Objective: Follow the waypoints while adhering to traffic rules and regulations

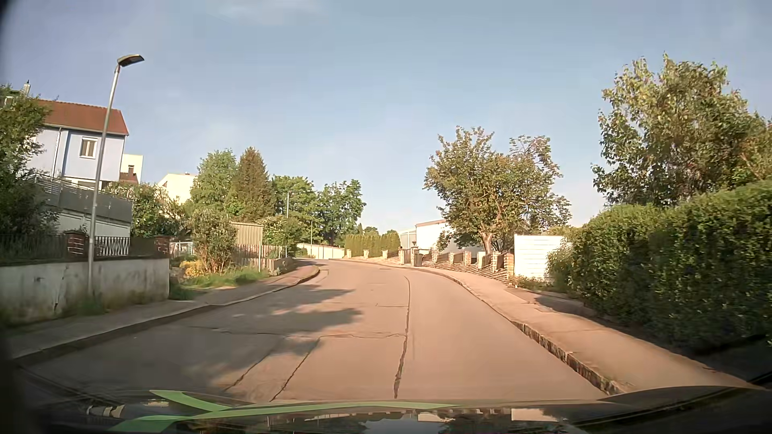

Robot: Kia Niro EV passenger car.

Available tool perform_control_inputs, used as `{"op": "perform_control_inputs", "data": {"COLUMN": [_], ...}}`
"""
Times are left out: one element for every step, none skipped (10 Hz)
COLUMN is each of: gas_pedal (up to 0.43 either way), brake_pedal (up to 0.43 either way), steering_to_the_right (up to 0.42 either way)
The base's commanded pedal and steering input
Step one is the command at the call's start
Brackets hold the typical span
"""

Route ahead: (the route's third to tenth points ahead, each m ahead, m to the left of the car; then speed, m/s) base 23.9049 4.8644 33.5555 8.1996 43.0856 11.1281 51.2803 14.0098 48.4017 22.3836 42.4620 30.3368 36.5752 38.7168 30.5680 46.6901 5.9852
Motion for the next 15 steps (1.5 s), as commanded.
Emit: {"op": "perform_control_inputs", "data": {"gas_pedal": [0.177,0.177,0.189,0.189,0.189,0.189,0.197,0.189,0.189,0.177,0.177,0.177,0.157,0.157,0.157], "brake_pedal": [0.000,0.000,0.000,0.000,0.000,0.000,0.000,0.000,0.000,0.000,0.000,0.000,0.000,0.000,0.000], "steering_to_the_right": [0.003,0.003,0.003,0.003,0.003,0.003,0.002,0.001,0.001,0.000,0.001,-0.001,-0.005,-0.006,-0.007]}}
